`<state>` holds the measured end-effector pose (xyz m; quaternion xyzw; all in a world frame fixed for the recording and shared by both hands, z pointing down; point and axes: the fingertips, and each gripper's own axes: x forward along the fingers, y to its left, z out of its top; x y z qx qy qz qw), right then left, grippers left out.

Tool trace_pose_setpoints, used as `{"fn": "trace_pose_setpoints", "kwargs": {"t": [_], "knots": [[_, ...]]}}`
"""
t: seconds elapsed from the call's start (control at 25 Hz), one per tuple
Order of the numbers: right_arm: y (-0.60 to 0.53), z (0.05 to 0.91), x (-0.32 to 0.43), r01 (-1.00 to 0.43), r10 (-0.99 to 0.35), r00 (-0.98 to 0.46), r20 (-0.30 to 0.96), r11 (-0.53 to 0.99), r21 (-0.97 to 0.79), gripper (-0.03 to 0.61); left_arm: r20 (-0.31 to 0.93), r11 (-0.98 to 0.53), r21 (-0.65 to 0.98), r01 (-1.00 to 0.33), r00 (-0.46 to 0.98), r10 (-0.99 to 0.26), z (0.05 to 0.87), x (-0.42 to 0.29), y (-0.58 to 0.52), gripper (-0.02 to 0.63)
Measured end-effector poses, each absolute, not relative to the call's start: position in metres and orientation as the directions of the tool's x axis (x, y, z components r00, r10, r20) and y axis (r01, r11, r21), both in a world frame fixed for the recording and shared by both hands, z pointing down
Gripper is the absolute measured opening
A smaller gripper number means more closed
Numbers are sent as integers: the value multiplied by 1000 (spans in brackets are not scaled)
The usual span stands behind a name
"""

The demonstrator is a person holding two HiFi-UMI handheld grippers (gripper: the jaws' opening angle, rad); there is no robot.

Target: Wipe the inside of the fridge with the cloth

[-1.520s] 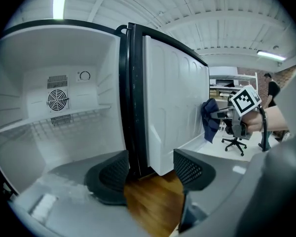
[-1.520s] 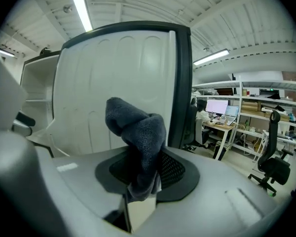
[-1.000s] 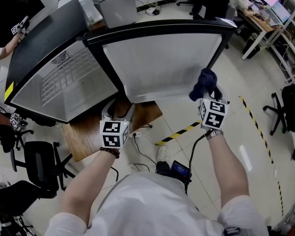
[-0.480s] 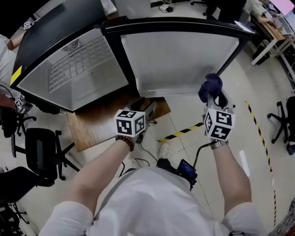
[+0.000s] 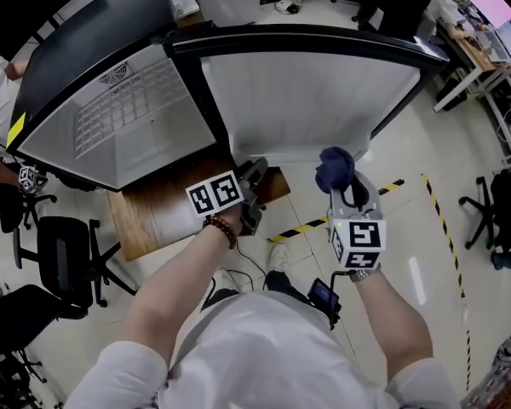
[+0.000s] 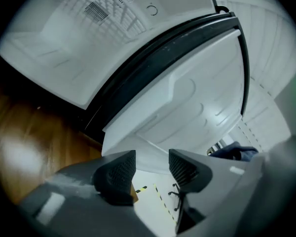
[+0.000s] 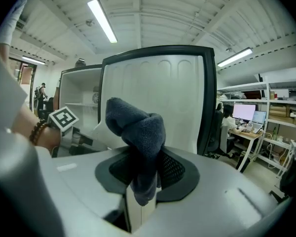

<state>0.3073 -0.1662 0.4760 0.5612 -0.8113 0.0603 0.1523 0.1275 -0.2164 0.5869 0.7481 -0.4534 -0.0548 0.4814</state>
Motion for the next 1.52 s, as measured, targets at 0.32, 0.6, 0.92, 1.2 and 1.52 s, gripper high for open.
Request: {"fn": "trace_pose_setpoints", "kwargs": {"t": [0.32, 0.6, 0.92, 1.2, 1.52], "knots": [[-150, 504, 283, -892, -839, -402, 367, 450, 51, 103, 275, -129, 819, -559, 579, -768, 578, 128, -230, 170], [-149, 523, 263, -872, -808, -439, 393, 489, 30, 103, 308, -171, 773, -611, 597, -741, 576, 127, -206, 104], [-137, 544, 226, -835, -760, -512, 402, 551, -22, 103, 267, -266, 760, -593, 658, -705, 550, 129, -189, 87], [-149, 576, 184, -819, -718, -535, 445, 571, -64, 103, 258, -318, 748, -582, 697, -670, 525, 128, -193, 74], [-188, 590, 132, -798, -702, -585, 405, 587, -136, 103, 282, -305, 752, -584, 704, -652, 514, 122, -199, 48]]}}
